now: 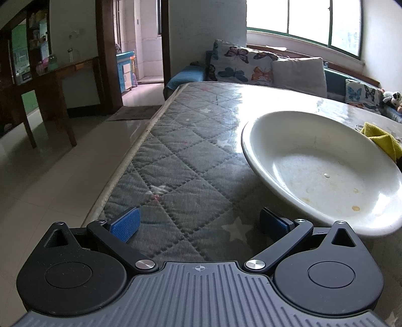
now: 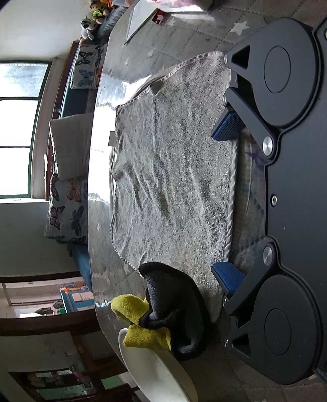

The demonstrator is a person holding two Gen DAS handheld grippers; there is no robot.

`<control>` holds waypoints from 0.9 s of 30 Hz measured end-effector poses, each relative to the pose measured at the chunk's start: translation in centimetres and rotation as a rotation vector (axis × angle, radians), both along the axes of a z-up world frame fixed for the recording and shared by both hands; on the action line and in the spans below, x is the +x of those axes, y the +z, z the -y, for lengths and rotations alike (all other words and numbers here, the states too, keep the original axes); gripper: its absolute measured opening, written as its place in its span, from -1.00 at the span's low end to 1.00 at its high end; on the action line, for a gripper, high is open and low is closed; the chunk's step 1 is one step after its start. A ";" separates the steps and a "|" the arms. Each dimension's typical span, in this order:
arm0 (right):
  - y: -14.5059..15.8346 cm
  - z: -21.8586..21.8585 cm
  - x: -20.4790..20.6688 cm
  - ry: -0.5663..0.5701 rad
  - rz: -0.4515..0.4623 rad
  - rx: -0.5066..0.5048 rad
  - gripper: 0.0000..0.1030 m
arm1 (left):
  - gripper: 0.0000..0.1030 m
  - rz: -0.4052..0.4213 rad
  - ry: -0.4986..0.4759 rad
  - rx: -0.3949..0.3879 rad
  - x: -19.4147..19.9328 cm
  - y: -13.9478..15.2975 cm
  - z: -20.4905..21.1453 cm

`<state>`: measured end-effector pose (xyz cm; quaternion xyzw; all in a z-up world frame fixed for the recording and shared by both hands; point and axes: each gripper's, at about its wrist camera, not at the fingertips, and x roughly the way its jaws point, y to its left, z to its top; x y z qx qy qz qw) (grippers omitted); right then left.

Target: Clean bowl

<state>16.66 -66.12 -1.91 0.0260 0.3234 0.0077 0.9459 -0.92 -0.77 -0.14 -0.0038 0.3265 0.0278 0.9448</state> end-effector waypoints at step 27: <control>0.4 -5.6 -4.2 0.023 0.054 0.001 1.00 | 0.99 -0.037 0.037 -0.004 -5.1 0.4 4.0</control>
